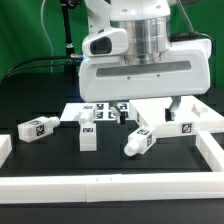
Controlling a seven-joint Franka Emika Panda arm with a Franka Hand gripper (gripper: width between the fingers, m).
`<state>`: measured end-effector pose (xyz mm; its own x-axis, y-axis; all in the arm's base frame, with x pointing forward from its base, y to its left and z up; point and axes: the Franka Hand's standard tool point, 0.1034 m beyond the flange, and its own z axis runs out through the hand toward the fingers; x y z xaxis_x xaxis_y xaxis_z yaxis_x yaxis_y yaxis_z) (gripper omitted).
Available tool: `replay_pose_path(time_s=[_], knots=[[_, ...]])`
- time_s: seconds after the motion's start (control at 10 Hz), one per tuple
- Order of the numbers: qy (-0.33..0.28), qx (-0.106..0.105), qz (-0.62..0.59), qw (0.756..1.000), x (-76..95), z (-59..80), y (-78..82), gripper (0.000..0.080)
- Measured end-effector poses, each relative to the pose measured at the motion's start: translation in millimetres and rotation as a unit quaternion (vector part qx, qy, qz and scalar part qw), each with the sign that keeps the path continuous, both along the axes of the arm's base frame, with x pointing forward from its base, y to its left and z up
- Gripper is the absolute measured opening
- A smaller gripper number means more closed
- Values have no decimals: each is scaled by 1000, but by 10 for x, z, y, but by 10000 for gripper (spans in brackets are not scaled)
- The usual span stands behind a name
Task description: Assemble one leg
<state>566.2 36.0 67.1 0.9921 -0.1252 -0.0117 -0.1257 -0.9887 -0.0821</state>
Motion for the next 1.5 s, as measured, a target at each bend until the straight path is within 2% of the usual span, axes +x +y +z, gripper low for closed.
replay_pose_path(time_s=[0.1,0.4,0.5,0.6,0.8,0.9,1.2,1.4,1.5], knots=[[0,0,-8,1000,4,6,6,650],[15,8,-132,991,-25,-26,34,650],[37,14,-210,977,-157,-134,11,650],[47,11,-226,973,-269,-257,8,650],[34,10,-233,972,-305,-488,-11,650],[29,10,-236,971,-311,-579,42,650],[27,10,-229,973,-308,-594,73,624],[26,10,-227,974,-308,-595,75,280],[26,10,-225,974,-307,-591,77,280]])
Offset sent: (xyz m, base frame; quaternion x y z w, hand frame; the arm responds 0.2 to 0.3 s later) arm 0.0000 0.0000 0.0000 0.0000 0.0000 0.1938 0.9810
